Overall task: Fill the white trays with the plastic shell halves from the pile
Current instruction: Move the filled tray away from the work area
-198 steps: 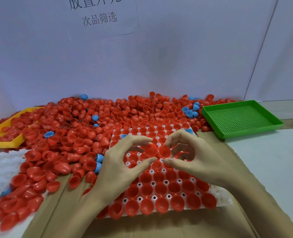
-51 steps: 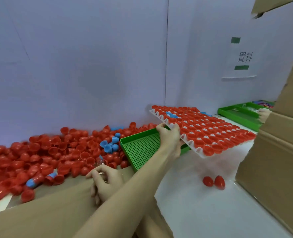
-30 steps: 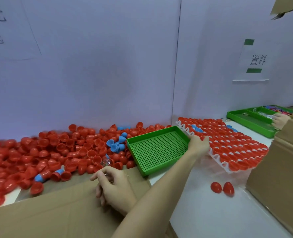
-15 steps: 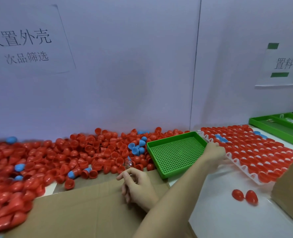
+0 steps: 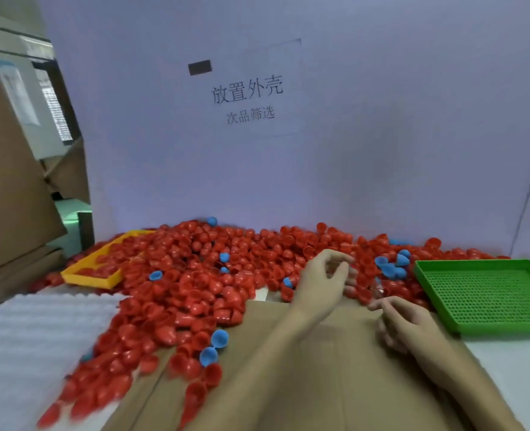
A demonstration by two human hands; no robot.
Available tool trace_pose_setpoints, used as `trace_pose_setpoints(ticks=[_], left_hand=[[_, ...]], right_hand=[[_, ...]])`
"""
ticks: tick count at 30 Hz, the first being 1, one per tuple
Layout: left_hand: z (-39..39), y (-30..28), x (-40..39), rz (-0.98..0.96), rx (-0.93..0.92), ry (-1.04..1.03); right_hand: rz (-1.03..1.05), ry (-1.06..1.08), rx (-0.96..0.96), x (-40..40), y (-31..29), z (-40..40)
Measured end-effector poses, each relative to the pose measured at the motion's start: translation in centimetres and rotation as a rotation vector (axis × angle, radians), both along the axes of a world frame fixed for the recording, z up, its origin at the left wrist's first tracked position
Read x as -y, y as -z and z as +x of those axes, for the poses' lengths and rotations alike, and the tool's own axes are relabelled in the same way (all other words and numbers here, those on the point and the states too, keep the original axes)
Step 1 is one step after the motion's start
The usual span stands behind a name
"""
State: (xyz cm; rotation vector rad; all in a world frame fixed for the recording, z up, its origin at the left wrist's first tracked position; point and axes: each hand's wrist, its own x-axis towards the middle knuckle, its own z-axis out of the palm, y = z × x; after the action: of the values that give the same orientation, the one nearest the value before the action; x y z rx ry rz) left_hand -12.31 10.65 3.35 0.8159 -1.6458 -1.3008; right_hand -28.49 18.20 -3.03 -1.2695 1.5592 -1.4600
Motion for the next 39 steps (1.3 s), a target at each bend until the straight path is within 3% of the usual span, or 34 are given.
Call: trace_pose_setpoints(ticks=[3, 6, 8, 10, 11, 13, 20, 32, 39], left_hand=[[12.7, 1.1, 3.1, -0.282, 0.218, -0.41], [24.6, 3.0, 4.6, -0.51, 0.651, -0.844], [30.5, 4.0, 5.5, -0.378, 0.972, -1.009], [34.6, 4.0, 6.1, -0.011, 1.237, -0.988], [35.9, 4.0, 6.3, 0.117, 1.284, -0.924], [37.3, 4.0, 6.9, 0.181, 1.337, -0.834], [38.1, 2.5, 7.7, 0.164, 1.299, -0.67], [36.0, -2.4, 7.9, 0.003, 1.064, -0.706], [25.4, -7.5, 6.3, -0.331, 0.932, -0.492]], right_hand=[[0.008, 0.001, -0.023, 0.0, 0.0, 0.5], [0.003, 0.03, -0.051, 0.4, 0.7, 0.3], [0.018, 0.043, -0.072, 0.4, 0.8, 0.2], [0.015, 0.036, -0.09, 0.4, 1.1, 0.1], [0.018, 0.035, -0.098, 0.4, 1.2, 0.1], [0.029, 0.038, -0.113, 0.4, 1.4, -0.1], [0.024, 0.045, -0.116, 0.7, 1.7, -0.2], [0.037, 0.05, -0.1, 0.4, 0.5, 0.7], [0.043, 0.045, -0.069, 0.7, 1.1, 0.3]])
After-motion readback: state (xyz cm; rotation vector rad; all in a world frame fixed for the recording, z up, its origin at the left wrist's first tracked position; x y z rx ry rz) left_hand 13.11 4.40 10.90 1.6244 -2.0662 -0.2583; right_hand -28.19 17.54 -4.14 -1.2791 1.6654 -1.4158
